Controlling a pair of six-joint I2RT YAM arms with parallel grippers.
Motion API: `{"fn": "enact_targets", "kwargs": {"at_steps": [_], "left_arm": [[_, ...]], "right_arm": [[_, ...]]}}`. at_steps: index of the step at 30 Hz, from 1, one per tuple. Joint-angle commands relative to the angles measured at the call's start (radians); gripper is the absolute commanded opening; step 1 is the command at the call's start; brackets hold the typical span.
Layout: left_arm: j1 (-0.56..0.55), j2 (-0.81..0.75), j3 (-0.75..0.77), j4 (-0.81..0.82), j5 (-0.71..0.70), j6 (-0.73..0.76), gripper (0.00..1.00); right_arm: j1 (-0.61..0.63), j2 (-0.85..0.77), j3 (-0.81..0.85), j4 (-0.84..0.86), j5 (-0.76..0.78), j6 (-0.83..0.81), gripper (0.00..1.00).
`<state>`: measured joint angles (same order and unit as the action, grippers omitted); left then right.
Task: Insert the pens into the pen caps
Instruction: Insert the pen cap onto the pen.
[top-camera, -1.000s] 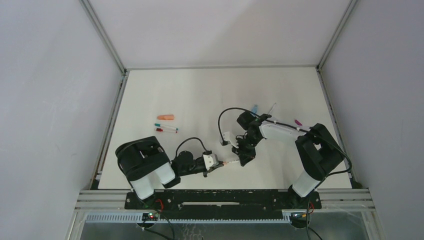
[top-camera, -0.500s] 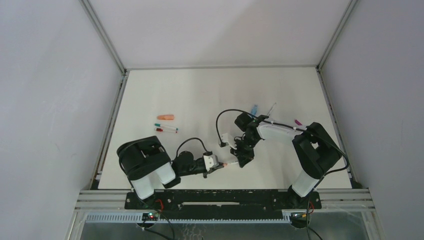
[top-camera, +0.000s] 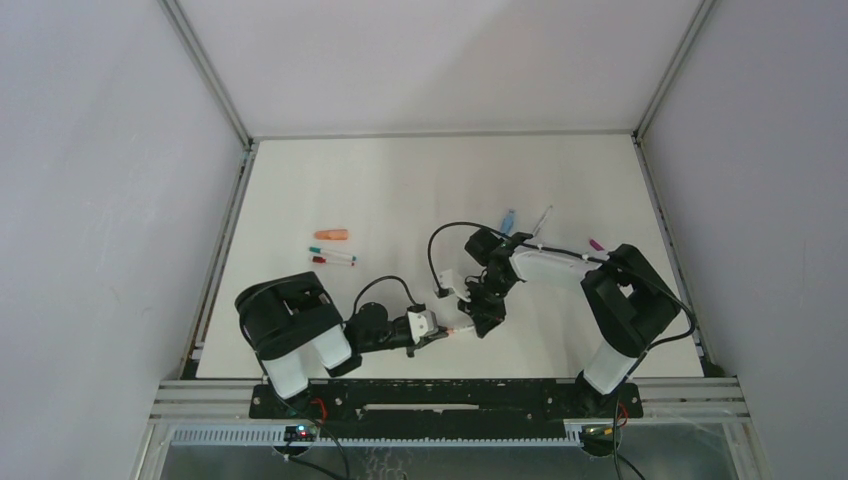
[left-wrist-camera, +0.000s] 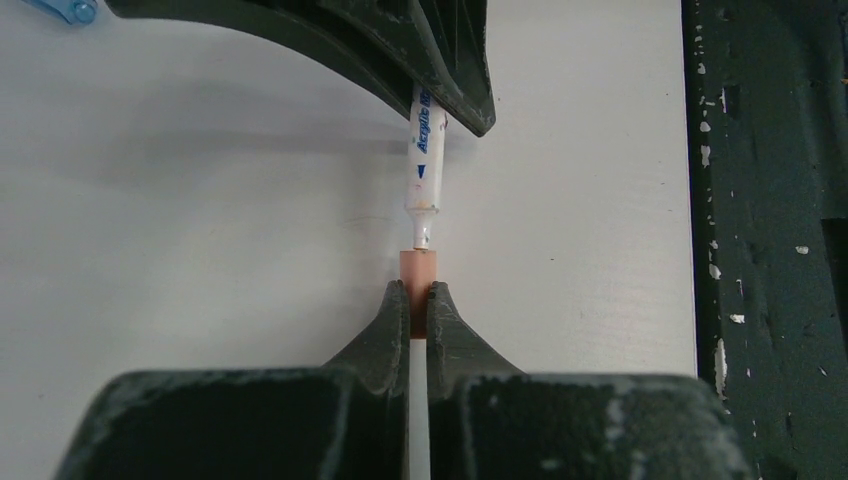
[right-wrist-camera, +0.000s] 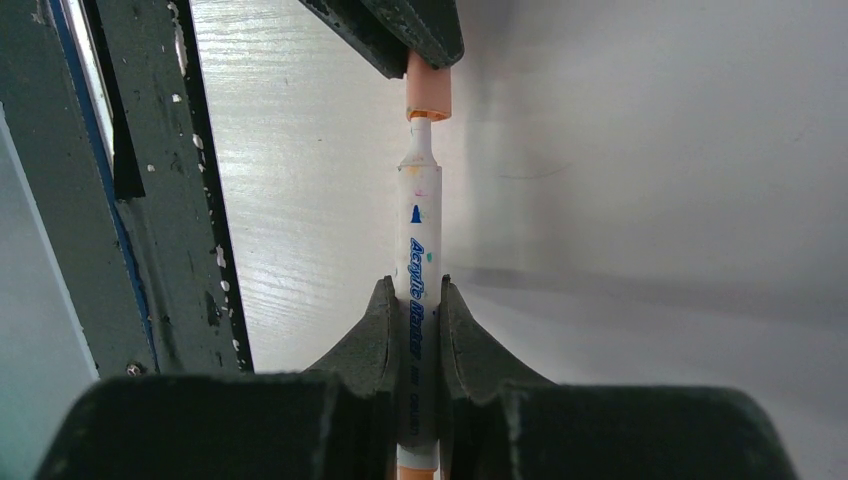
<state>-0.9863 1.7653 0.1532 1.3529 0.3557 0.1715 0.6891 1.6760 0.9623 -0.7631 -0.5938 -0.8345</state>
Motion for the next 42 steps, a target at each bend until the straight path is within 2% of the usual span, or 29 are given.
{"fn": "enact_targets", "kwargs": {"at_steps": [1,11,15,18,24,29,34,39,42], "left_arm": [[-0.006,0.006,0.022,0.043,0.020,-0.018,0.00],[-0.020,-0.039,0.047,0.031,0.041,-0.027,0.00],[-0.028,-0.098,0.077,-0.035,0.042,-0.021,0.00],[-0.035,-0.167,0.122,-0.173,0.043,0.001,0.00],[-0.043,-0.303,0.250,-0.548,0.044,0.054,0.01],[-0.043,-0.406,0.348,-0.789,0.009,0.035,0.14],[-0.043,-0.464,0.507,-1.046,-0.024,0.003,0.20],[-0.045,-0.483,0.633,-1.204,-0.042,-0.015,0.27],[-0.045,-0.501,0.668,-1.245,-0.050,-0.029,0.32]], "right_arm": [[0.019,0.016,0.035,0.002,-0.002,0.008,0.00],[0.026,-0.015,0.046,-0.008,-0.022,0.006,0.00],[0.024,-0.047,0.046,-0.019,-0.045,-0.007,0.00],[0.022,-0.071,0.046,-0.029,-0.069,-0.023,0.00],[-0.021,-0.170,0.044,-0.045,-0.143,-0.050,0.00],[-0.095,-0.304,0.013,-0.041,-0.236,-0.090,0.00],[-0.128,-0.417,-0.014,-0.026,-0.300,-0.106,0.00],[-0.172,-0.496,-0.028,-0.021,-0.370,-0.109,0.00],[-0.199,-0.525,-0.032,-0.018,-0.390,-0.108,0.00]]}}
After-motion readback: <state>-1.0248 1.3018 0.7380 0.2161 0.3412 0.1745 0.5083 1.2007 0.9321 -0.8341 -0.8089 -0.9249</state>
